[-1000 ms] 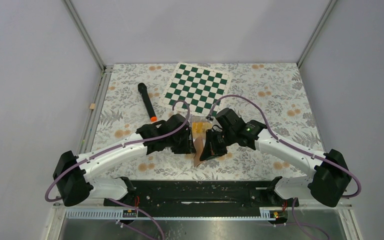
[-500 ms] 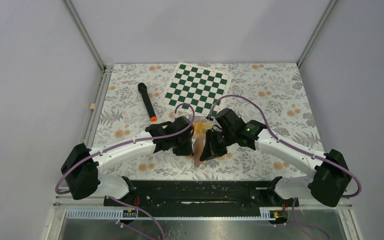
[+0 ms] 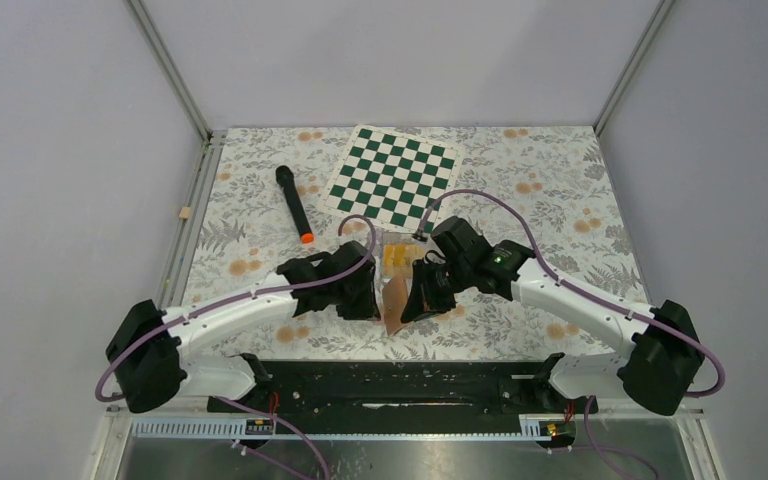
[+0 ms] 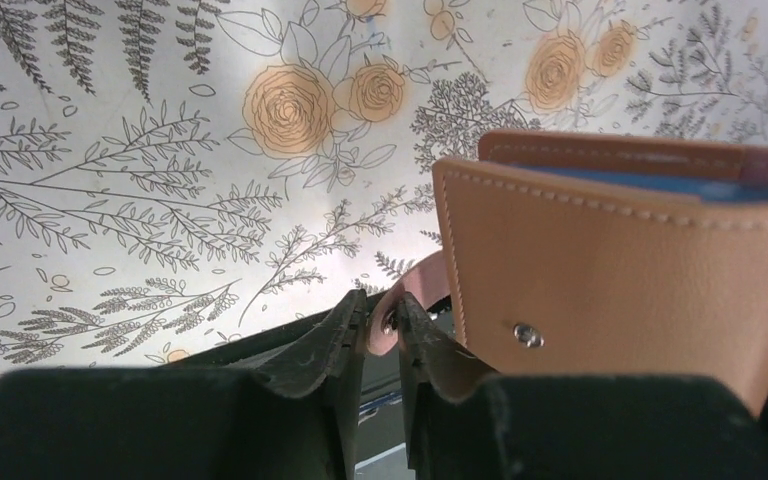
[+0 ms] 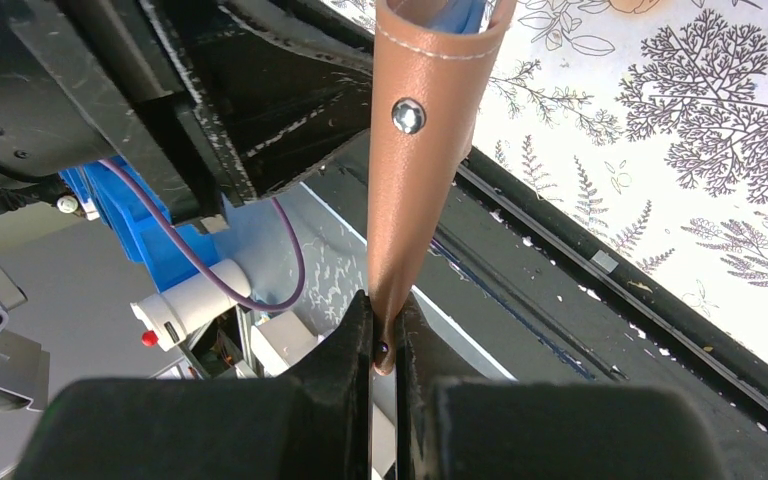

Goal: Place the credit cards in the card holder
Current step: Open the card holder.

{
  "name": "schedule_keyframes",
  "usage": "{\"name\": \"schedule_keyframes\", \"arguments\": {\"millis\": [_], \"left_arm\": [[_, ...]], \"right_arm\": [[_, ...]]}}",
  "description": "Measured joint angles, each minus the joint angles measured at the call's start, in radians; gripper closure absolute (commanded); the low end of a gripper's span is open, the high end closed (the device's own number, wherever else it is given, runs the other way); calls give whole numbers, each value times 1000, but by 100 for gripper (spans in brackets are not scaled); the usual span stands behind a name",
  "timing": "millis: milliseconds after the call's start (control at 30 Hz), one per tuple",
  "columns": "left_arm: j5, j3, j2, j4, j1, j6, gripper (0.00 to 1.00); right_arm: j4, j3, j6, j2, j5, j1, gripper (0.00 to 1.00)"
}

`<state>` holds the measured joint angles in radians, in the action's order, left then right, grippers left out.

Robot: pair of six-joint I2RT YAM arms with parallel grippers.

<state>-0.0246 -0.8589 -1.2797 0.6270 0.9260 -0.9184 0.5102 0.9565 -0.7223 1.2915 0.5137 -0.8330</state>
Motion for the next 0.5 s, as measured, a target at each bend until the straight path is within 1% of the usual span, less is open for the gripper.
{"name": "schedule_keyframes", "arguments": {"millis": [33,133,167,300,500], "left_arm": [[-8,13,19,-7,-3,-6,76],[-33,63,82,-34,-15,-28,59],[-39,80,100,-40,-21,-35,57],[-59,142,156,-61,-46,-56,56],[-102,214,186,-119,-86,-74,56]], "right_arm": [[2,0,0,-3,-1,0,100],[3,0,0,-11,-2,0,100],[3,0,-1,-14,-2,0,100],[2,0,-6,-16,-1,0,100],[1,0,-13,-16,1,0,100]]}}
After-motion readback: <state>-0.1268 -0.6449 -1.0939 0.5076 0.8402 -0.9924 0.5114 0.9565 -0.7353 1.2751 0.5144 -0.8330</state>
